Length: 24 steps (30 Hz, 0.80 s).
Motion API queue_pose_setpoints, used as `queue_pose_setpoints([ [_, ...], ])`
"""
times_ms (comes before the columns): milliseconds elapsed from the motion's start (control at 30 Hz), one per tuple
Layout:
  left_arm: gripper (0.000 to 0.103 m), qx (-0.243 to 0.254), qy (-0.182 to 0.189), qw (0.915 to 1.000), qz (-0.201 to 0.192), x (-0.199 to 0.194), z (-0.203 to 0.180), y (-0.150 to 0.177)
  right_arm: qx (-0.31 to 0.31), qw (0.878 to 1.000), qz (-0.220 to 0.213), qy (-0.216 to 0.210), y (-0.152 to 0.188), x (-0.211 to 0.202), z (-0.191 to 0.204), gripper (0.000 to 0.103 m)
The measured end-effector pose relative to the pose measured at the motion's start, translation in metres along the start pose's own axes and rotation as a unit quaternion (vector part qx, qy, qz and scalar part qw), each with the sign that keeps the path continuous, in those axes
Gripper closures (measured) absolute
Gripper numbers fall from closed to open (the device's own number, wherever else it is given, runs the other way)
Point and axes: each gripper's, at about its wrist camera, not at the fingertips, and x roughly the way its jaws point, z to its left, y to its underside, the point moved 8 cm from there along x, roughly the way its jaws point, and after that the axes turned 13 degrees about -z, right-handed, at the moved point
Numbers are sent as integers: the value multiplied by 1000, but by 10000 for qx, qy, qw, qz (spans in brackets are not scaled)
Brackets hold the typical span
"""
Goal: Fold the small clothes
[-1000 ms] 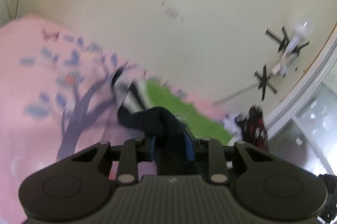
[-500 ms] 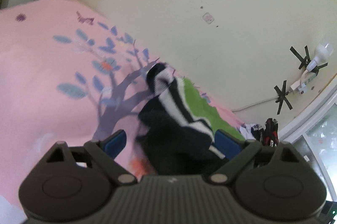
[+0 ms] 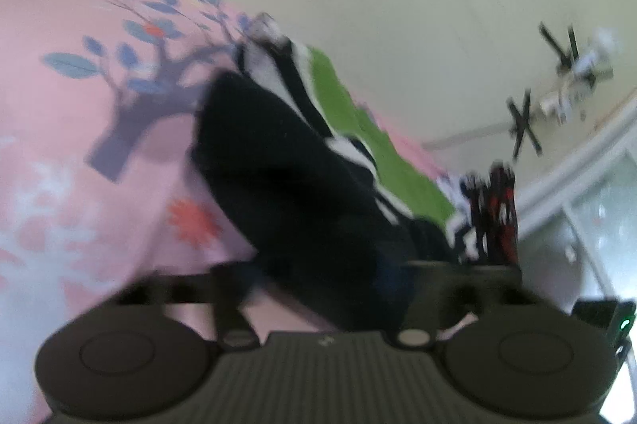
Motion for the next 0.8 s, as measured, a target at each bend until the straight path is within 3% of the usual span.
queue_pose_setpoints([
  [33,79,154,11,9999,-5,-3,-7,0,-81,9998,-49,-192,-3,-9,10,87],
  [133,81,363,480,9982,-50,-39,-32,-8,-259,9926,-125,-1181,-11,-56,50,87],
  [200,81,724,822,9937,-225,-81,-54,-17,-567,9768,-106,-2062,-11,-97,80,86],
  [267,79,1297,942,9855,-549,-125,-70,-24,-958,9605,-77,-2612,-6,-133,101,84],
  [300,60,1535,992,9800,-790,-151,-74,-29,-1076,9560,-127,-2727,-5,-151,105,84],
  [333,22,1631,967,9765,-1029,-169,-73,-34,-1076,9560,-184,-2723,-6,-160,104,76],
  [367,5,1700,852,9714,-1420,-189,-68,-40,-1021,9568,-257,-2709,-7,-168,100,44],
  [400,2,1746,726,9660,-1765,-202,-64,-43,-948,9594,-416,-2623,-8,-176,92,34],
  [467,1,1615,543,9663,-1928,-208,-50,-47,-743,9691,-652,-2260,-11,-177,71,34],
  [600,3,1076,133,9837,-1435,-169,-20,-42,20,9926,-429,-1140,1,-150,11,41],
  [667,5,1220,-229,9848,-1213,-147,-11,-32,55,9986,-192,-490,18,-139,-13,36],
  [733,5,1408,-536,9837,-977,-127,-4,-20,-15,9998,82,206,36,-131,-40,41],
  [800,7,1504,-729,9835,-694,-109,4,-7,47,9983,303,505,53,-123,-55,46],
])
